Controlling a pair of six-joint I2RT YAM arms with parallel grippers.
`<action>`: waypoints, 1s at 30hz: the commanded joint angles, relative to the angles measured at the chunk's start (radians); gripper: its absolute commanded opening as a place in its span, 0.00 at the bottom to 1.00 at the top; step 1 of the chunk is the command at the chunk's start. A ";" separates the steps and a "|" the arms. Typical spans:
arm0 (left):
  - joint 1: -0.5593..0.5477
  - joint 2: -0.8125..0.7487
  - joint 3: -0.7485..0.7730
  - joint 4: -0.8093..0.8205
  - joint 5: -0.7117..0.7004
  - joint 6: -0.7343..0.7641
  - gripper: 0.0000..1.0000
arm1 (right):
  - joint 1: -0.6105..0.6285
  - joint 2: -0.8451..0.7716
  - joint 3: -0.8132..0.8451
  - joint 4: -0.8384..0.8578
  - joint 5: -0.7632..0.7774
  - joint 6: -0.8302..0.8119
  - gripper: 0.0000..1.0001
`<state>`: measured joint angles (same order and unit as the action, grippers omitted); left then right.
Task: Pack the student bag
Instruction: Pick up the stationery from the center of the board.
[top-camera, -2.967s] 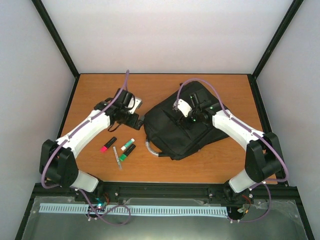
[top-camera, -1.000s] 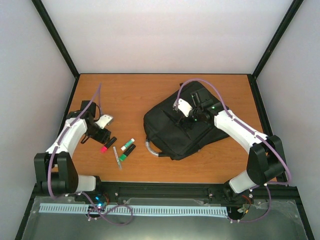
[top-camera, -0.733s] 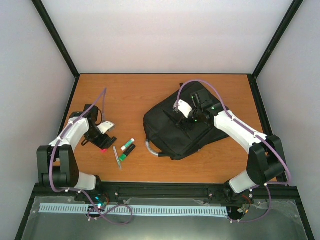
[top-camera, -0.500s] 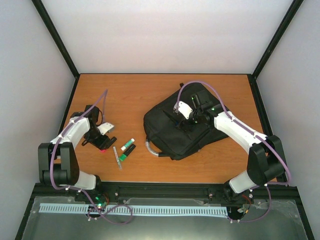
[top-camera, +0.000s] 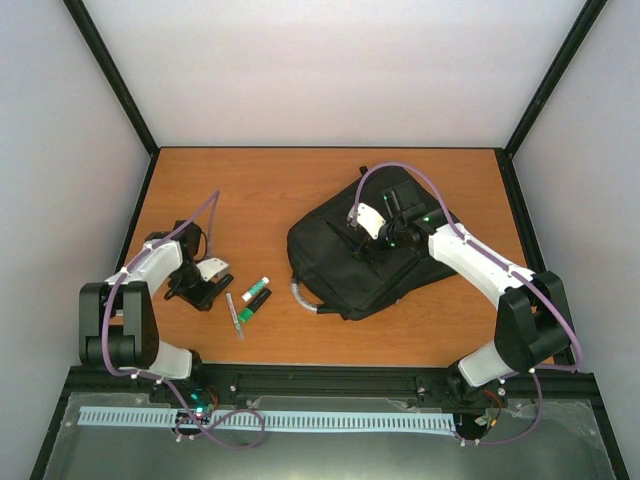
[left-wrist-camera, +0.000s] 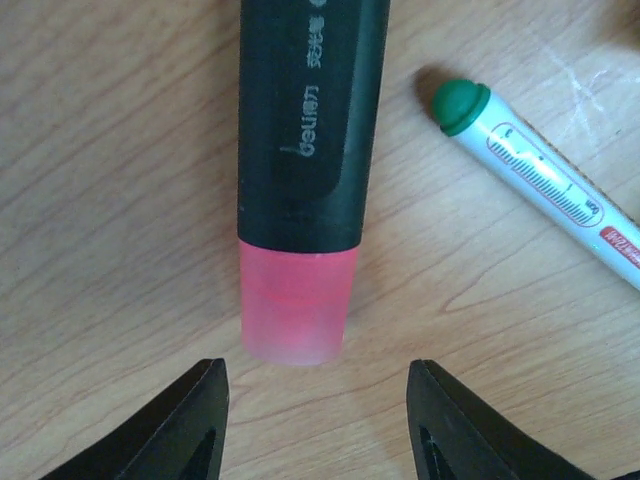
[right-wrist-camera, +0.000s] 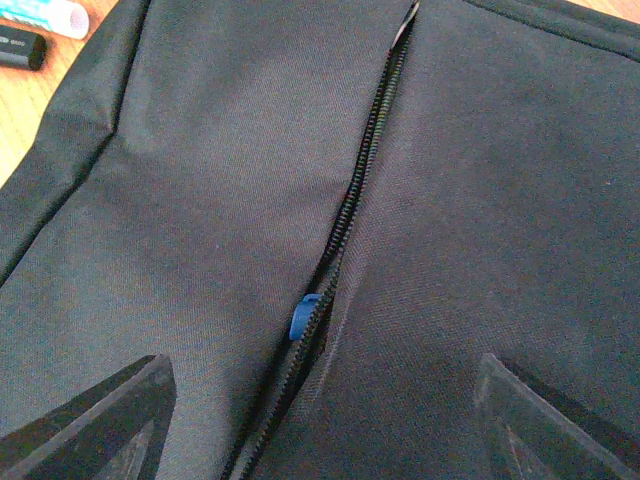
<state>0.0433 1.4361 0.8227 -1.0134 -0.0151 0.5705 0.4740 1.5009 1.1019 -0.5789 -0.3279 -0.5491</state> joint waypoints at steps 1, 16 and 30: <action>0.002 0.012 -0.006 0.025 -0.023 0.002 0.51 | 0.008 -0.019 -0.011 0.022 -0.003 0.011 0.84; 0.000 0.047 -0.034 0.111 -0.051 -0.056 0.42 | 0.008 -0.023 -0.021 0.019 0.003 0.011 0.84; -0.014 0.053 -0.059 0.137 -0.027 -0.046 0.39 | 0.007 -0.021 -0.020 0.022 0.003 0.012 0.84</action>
<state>0.0372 1.4822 0.7692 -0.8989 -0.0586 0.5236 0.4740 1.5005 1.0912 -0.5728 -0.3256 -0.5484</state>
